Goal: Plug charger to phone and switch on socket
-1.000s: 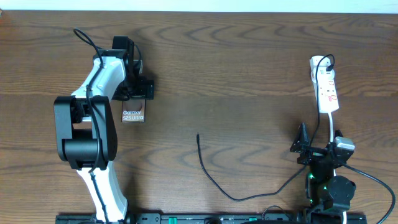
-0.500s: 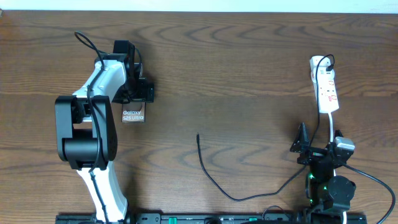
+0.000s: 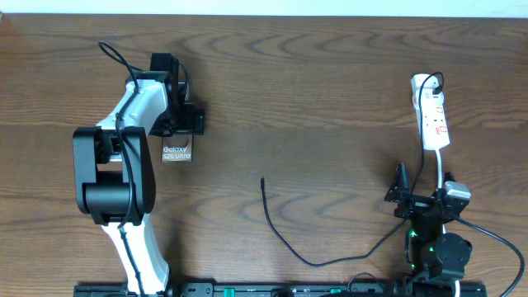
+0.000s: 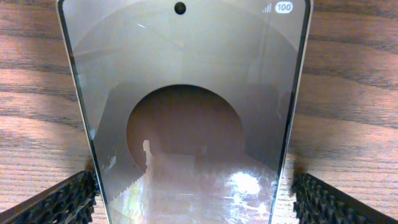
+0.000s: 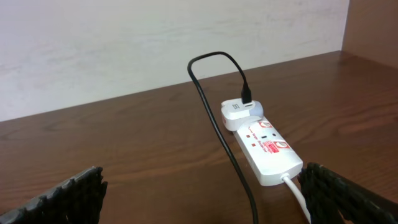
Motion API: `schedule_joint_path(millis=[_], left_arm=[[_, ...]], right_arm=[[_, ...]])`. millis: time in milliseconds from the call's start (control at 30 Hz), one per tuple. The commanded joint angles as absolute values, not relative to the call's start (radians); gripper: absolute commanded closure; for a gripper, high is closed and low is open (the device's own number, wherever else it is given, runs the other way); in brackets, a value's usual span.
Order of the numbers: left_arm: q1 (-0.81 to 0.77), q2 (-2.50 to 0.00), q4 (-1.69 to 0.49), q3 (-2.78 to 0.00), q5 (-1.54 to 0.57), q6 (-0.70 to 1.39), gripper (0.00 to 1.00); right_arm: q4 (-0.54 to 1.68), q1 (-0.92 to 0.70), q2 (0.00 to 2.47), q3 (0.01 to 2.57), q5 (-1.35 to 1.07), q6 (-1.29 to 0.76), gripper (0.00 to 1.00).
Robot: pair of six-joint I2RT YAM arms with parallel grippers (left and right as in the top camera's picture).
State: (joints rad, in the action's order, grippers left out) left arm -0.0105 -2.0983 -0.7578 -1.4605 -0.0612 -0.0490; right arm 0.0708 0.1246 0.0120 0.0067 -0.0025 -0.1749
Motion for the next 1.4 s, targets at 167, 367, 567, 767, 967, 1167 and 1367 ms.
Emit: schedule_joint_path(millis=[167, 367, 567, 767, 967, 1167, 1367], left_arm=[[0.011, -2.098, -0.757, -1.447, -0.055, -0.041, 0.02], [0.010, -2.098, -0.757, -1.441, -0.055, -0.041, 0.02], [0.010, -2.098, -0.757, -1.428, -0.055, -0.041, 0.02], [0.010, -2.098, -0.757, -1.427, -0.051, -0.045, 0.02], [0.010, -2.098, -0.757, -1.427, -0.051, -0.044, 0.02], [0.010, -2.098, -0.757, -1.427, -0.051, -0.044, 0.02], [0.010, -2.098, -0.756, -1.427, -0.051, -0.044, 0.02]], right_arm=[[0.075, 0.116, 0.006, 0.006, 0.009, -0.164, 0.01], [0.075, 0.116, 0.006, 0.006, 0.009, -0.164, 0.01], [0.075, 0.116, 0.006, 0.006, 0.009, -0.164, 0.01], [0.075, 0.116, 0.006, 0.006, 0.009, -0.164, 0.01], [0.075, 0.116, 0.006, 0.006, 0.009, -0.164, 0.01], [0.075, 0.116, 0.006, 0.006, 0.009, -0.164, 0.01], [0.075, 0.116, 0.006, 0.006, 0.009, -0.164, 0.01]])
